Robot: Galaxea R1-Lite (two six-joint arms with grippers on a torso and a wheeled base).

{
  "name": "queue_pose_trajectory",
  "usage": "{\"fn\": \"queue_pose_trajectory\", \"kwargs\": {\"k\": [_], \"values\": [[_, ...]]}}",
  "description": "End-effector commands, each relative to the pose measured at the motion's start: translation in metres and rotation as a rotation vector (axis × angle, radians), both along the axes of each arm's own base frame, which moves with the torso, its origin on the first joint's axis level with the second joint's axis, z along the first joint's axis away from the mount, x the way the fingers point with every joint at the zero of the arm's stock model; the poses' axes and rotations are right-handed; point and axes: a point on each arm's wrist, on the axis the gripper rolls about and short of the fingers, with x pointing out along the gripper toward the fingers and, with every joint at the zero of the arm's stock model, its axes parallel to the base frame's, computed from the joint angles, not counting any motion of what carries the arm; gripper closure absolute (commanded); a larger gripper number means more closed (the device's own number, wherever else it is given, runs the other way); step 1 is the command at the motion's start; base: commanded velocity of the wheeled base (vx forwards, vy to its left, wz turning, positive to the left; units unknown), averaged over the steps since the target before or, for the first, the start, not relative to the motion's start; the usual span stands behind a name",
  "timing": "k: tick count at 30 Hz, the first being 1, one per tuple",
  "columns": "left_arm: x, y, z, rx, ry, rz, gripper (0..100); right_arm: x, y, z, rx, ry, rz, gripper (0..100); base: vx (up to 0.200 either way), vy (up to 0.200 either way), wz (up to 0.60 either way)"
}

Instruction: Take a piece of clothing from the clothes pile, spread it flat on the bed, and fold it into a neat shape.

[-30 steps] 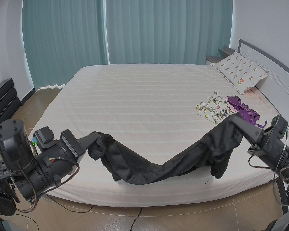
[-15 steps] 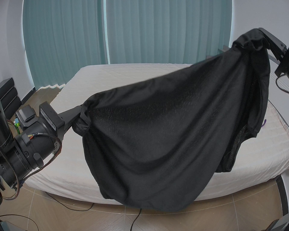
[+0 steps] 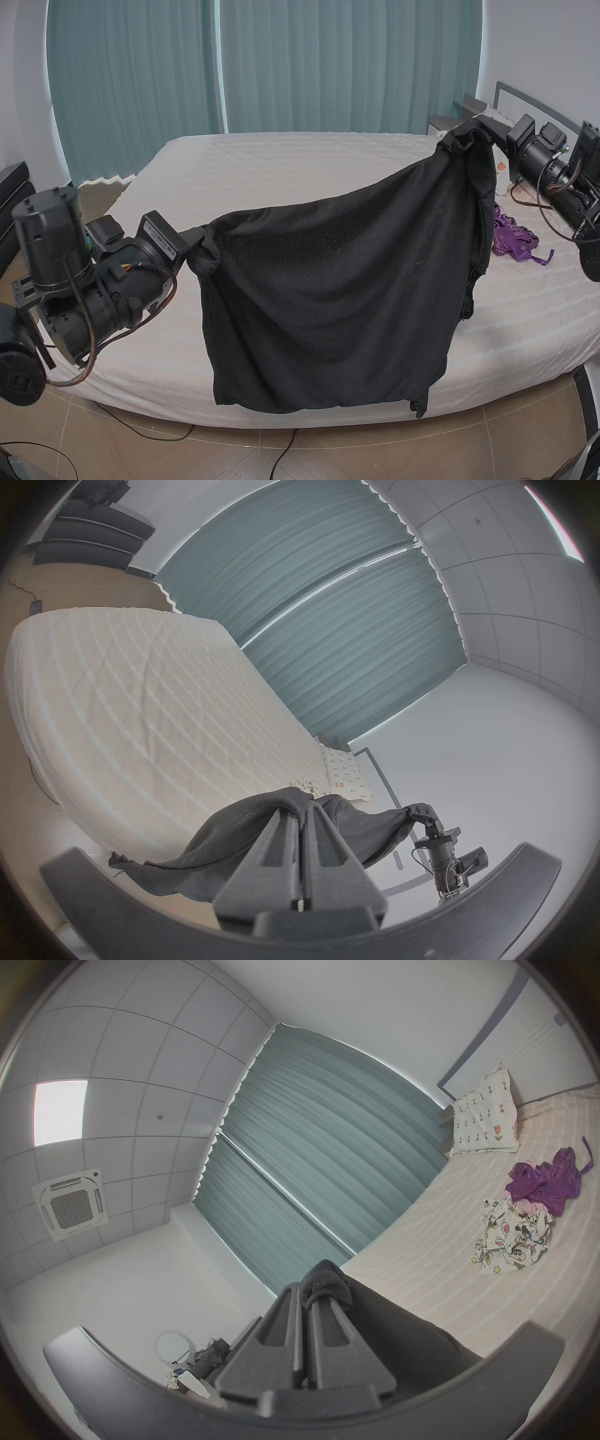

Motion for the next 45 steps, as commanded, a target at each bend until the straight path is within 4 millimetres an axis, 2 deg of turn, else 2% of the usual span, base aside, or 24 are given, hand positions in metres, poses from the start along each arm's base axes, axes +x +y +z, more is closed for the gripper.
{"fn": "queue_pose_trajectory", "kwargs": {"k": [1, 5, 6, 7, 10, 17, 23, 25, 26, 31, 32, 33, 34, 36, 37, 39, 41, 43, 45], "values": [[0.036, -0.012, -0.018, 0.036, 0.062, 0.027, 100, 0.04, 0.003, -0.044, -0.023, 0.092, -0.015, 100, 0.2, 0.0, 0.0], [0.058, -0.015, -0.029, 0.051, 0.092, 0.056, 100, 0.049, 0.005, -0.056, -0.026, 0.102, -0.013, 100, 0.2, 0.0, 0.0], [0.058, -0.015, -0.029, 0.051, 0.092, 0.056, 100, 0.049, 0.005, -0.056, -0.026, 0.102, -0.013, 100, 0.2, 0.0, 0.0], [0.071, -0.016, -0.038, 0.062, 0.116, 0.073, 100, 0.054, 0.006, -0.061, -0.027, 0.107, -0.013, 100, 0.2, 0.0, 0.0], [0.089, -0.017, -0.05, 0.076, 0.143, 0.095, 100, 0.06, 0.007, -0.07, -0.029, 0.122, -0.012, 100, 0.2, 0.0, 0.0], [0.121, -0.021, -0.073, 0.094, 0.188, 0.107, 100, 0.076, 0.008, -0.096, -0.033, 0.15, -0.017, 100, 0.2, 0.0, 0.0], [0.154, -0.025, -0.107, 0.121, 0.252, 0.111, 100, 0.092, 0.004, -0.13, -0.042, 0.216, -0.032, 100, 0.167, 0.0, 0.0], [0.158, -0.024, -0.113, 0.128, 0.263, 0.117, 100, 0.094, 0.004, -0.135, -0.043, 0.224, -0.033, 100, 0.0, 0.0, 0.0], [0.166, -0.024, -0.127, 0.138, 0.287, 0.126, 100, 0.1, 0.001, -0.147, -0.045, 0.247, -0.044, 100, 0.0, 0.0, 0.0], [0.175, -0.023, -0.146, 0.153, 0.317, 0.136, 100, 0.113, 0.0, -0.176, -0.052, 0.308, -0.059, 100, 0.0, 0.0, 0.0], [0.179, -0.023, -0.148, 0.151, 0.318, 0.141, 0, 0.116, -0.001, -0.18, -0.052, 0.315, -0.068, 100, 0.0, 0.0, 0.0], [0.185, -0.023, -0.152, 0.15, 0.319, 0.147, 0, 0.116, -0.001, -0.18, -0.052, 0.315, -0.068, 100, 0.0, 0.0, 0.0], [0.191, -0.021, -0.156, 0.149, 0.321, 0.159, 0, 0.124, -0.001, -0.195, -0.053, 0.339, -0.083, 0, 0.0, 0.0, 0.0], [0.194, -0.021, -0.158, 0.149, 0.321, 0.165, 0, 0.126, -0.001, -0.2, -0.055, 0.351, -0.086, 0, 0.0, 0.0, 0.0], [0.204, -0.018, -0.168, 0.155, 0.325, 0.195, 0, 0.132, 0.0, -0.218, -0.061, 0.39, -0.1, 0, 0.0, 0.0, 0.0], [0.21, -0.015, -0.174, 0.164, 0.328, 0.225, 0, 0.137, -0.002, -0.232, -0.067, 0.414, -0.123, 0, 0.0, 0.0, 0.0], [0.213, -0.013, -0.178, 0.171, 0.332, 0.243, 0, 0.141, -0.006, -0.24, -0.079, 0.422, -0.152, 0, 0.0, 0.0, 0.0], [0.219, -0.005, -0.181, 0.173, 0.33, 0.275, 0, 0.149, -0.02, -0.256, -0.13, 0.455, -0.225, 0, 0.0, 0.0, 0.0], [0.219, -0.003, -0.182, 0.174, 0.334, 0.279, 0, 0.153, -0.025, -0.26, -0.135, 0.472, -0.275, 0, 0.0, 0.0, 0.0]]}}
